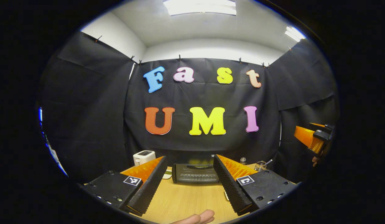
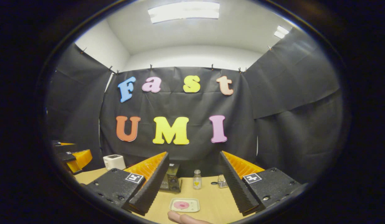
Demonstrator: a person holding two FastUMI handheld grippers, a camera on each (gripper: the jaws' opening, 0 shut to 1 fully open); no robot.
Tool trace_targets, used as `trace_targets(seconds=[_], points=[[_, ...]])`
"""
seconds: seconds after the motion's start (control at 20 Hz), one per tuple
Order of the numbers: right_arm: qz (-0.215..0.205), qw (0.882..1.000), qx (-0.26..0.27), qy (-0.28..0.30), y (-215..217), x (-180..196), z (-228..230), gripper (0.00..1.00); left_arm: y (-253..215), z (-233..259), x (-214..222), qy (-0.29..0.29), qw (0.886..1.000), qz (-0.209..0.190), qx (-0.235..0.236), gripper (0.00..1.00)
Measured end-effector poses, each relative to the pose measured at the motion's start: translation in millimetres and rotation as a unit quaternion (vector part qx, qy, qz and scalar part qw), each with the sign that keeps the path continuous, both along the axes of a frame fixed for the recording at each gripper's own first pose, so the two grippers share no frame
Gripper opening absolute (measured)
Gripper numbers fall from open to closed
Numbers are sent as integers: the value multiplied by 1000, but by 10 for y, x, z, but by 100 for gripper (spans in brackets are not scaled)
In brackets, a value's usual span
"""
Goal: Open the electric oven with the left hand, put the food in, and close the electric oven.
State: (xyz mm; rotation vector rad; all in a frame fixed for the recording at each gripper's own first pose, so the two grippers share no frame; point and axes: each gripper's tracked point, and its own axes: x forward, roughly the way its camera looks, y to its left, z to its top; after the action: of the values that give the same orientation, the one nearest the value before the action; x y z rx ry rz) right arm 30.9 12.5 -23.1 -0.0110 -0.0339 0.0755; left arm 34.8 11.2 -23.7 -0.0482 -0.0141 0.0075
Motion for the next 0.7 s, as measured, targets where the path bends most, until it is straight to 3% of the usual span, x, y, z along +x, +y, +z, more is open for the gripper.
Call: trace_targets(seconds=[0.3,0.5,0.7], points=[[21,1000,-12,13,-85,520,-205,100,-67,-268,832,36,998,-32,-28,95],[4,1000,-11,15,-365,739,-281,100,-140,-578,1500,80,996,-34,-7,95],[-13,1000,0,24,-695,875,-357,99,-384,-1081,2128,153,987,-56,-8,95]])
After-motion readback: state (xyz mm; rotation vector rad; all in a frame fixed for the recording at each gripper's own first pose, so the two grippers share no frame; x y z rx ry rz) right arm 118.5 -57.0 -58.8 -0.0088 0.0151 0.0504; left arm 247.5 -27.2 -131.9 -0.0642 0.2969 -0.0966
